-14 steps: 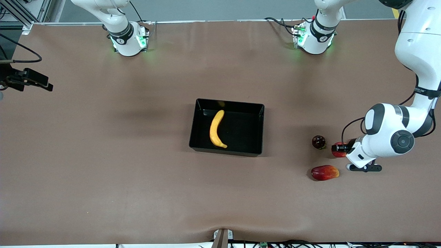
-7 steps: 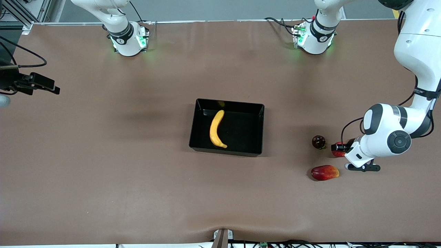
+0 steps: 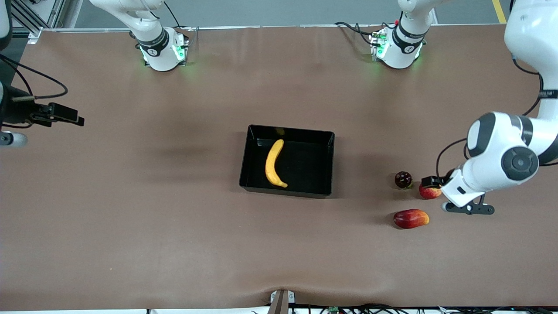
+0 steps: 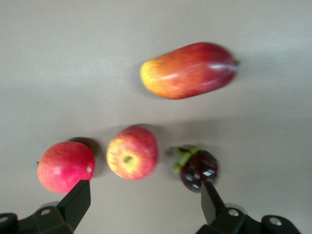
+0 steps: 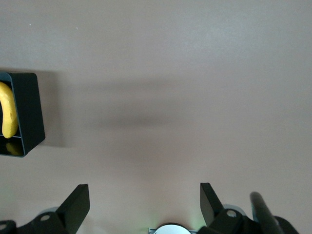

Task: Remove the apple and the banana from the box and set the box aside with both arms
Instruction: 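Move the left gripper back into the box and grasp the banana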

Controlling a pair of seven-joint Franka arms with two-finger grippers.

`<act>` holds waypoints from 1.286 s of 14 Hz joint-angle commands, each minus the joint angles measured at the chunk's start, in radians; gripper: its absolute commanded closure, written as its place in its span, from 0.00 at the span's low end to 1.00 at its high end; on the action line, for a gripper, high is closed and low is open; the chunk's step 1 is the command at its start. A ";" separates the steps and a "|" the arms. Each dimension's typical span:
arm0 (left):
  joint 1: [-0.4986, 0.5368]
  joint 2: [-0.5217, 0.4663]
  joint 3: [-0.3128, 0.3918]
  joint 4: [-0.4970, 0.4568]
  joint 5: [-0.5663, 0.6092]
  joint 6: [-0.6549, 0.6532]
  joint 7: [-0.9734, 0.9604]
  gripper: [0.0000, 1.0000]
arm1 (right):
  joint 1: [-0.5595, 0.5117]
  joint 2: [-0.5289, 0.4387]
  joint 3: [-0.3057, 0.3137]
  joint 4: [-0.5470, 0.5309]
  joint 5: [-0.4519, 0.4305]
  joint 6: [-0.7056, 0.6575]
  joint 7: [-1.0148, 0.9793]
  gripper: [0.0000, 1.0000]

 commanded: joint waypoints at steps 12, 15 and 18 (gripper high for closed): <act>-0.613 0.222 -0.060 0.287 0.013 -0.035 -0.718 0.00 | -0.015 0.058 0.012 -0.097 0.017 -0.005 0.002 0.00; -0.854 0.268 0.153 0.335 0.002 0.051 -0.764 0.00 | -0.015 0.056 0.012 -0.117 0.017 -0.012 0.009 0.00; -0.924 0.334 0.187 0.337 -0.002 0.161 -0.825 0.00 | -0.015 0.058 0.012 -0.123 0.017 -0.008 0.012 0.00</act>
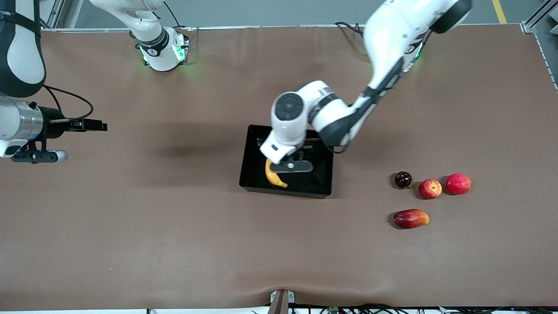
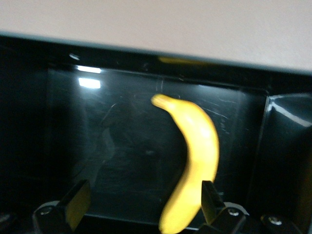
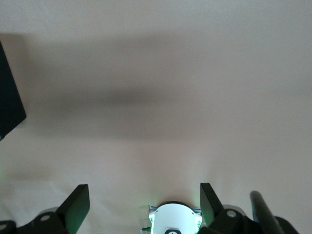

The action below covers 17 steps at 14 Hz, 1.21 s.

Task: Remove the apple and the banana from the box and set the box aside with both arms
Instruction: 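Move the left gripper back into the box and grasp the banana, then lift the banana out while the right gripper reaches the box rim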

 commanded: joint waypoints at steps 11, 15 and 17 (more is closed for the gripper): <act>-0.129 0.170 0.111 0.041 0.010 0.193 -0.027 0.26 | -0.007 -0.018 0.045 -0.087 0.027 0.073 0.022 0.00; -0.129 0.154 0.111 0.041 0.010 0.193 -0.015 1.00 | -0.006 -0.006 0.109 -0.127 0.062 0.174 0.146 0.00; -0.121 0.134 0.111 0.041 0.013 0.184 0.023 1.00 | -0.006 -0.008 0.138 -0.141 0.062 0.185 0.205 0.00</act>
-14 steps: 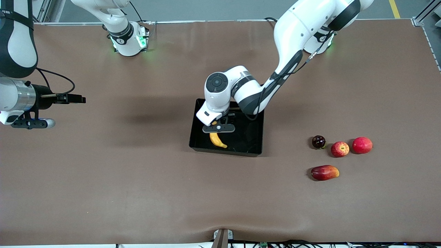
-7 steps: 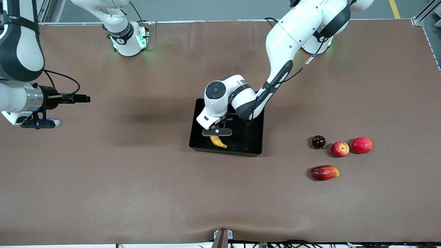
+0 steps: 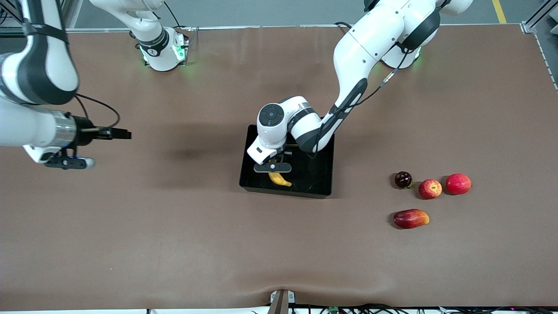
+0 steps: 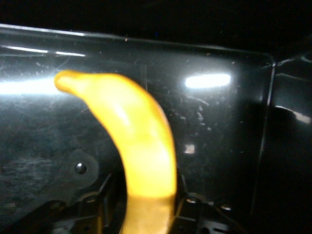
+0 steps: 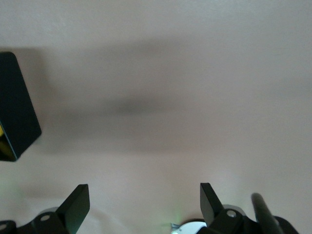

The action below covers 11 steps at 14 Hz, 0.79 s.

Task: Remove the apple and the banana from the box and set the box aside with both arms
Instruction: 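Lift the banana out while the right gripper reaches the box rim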

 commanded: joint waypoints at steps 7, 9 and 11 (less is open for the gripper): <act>0.044 -0.173 -0.002 0.002 0.003 -0.121 0.089 1.00 | -0.009 -0.017 0.158 -0.069 0.013 0.056 0.111 0.00; 0.078 -0.229 -0.011 0.002 -0.020 -0.181 0.150 1.00 | 0.002 -0.015 0.182 -0.089 0.015 0.085 0.189 0.00; 0.138 -0.296 -0.011 -0.007 -0.066 -0.227 0.265 1.00 | 0.010 -0.015 0.270 -0.141 0.015 0.214 0.339 0.00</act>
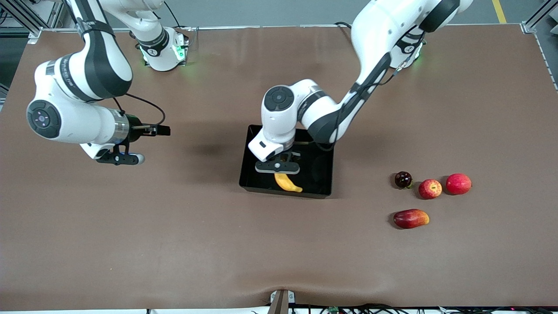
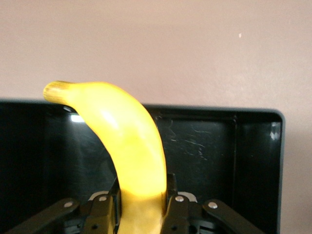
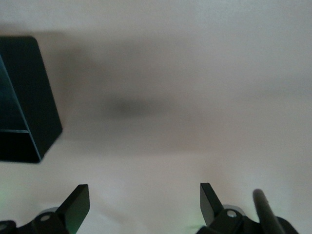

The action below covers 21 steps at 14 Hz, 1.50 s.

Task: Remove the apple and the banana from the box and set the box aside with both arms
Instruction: 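Lift the banana out while the right gripper reaches the box rim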

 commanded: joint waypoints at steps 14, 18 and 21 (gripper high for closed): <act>0.690 -0.142 -0.009 -0.088 0.028 -0.212 1.124 1.00 | 0.271 0.342 0.172 -0.015 -0.394 0.570 0.836 0.00; 0.822 -0.050 -0.009 -0.086 0.024 -0.065 1.433 1.00 | 0.306 0.448 0.172 0.085 -0.464 0.570 0.882 0.70; 0.876 0.004 -0.009 -0.085 0.018 0.022 1.675 1.00 | 0.306 0.449 0.172 0.089 -0.459 0.570 0.876 1.00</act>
